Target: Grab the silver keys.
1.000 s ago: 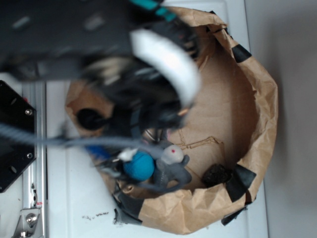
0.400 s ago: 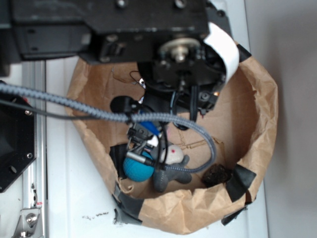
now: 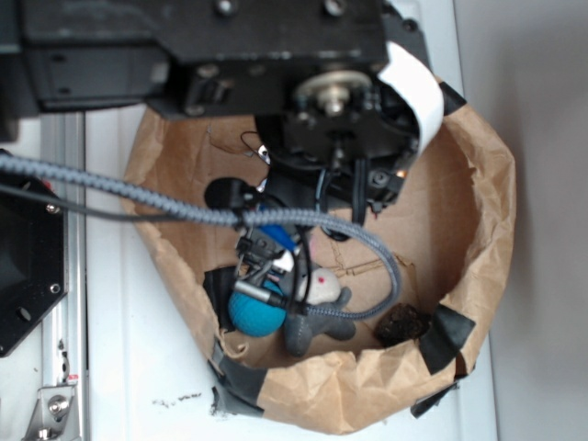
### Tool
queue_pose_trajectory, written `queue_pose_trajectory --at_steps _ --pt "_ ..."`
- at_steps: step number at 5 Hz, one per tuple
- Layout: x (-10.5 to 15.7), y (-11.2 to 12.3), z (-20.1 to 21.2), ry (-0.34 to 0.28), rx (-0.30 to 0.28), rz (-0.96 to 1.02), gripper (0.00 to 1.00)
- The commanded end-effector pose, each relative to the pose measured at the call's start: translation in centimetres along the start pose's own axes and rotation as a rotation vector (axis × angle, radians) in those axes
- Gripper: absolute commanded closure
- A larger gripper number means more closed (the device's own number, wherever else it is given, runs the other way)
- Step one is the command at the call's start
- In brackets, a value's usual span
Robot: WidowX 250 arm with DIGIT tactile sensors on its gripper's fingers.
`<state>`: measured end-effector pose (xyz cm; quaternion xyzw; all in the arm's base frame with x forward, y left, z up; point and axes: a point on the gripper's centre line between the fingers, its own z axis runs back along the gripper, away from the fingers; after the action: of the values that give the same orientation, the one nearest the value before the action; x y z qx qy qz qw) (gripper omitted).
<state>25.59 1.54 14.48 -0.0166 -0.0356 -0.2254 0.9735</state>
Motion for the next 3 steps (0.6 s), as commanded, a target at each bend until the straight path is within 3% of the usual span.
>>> queue_pose_trajectory --at_steps 1,3 --pt "1.0 2.0 -4.7 -0.006 0.032 -0.055 0.00" --pt "-0.3 2.7 -5.2 -0.010 0.040 -0.061 0.00"
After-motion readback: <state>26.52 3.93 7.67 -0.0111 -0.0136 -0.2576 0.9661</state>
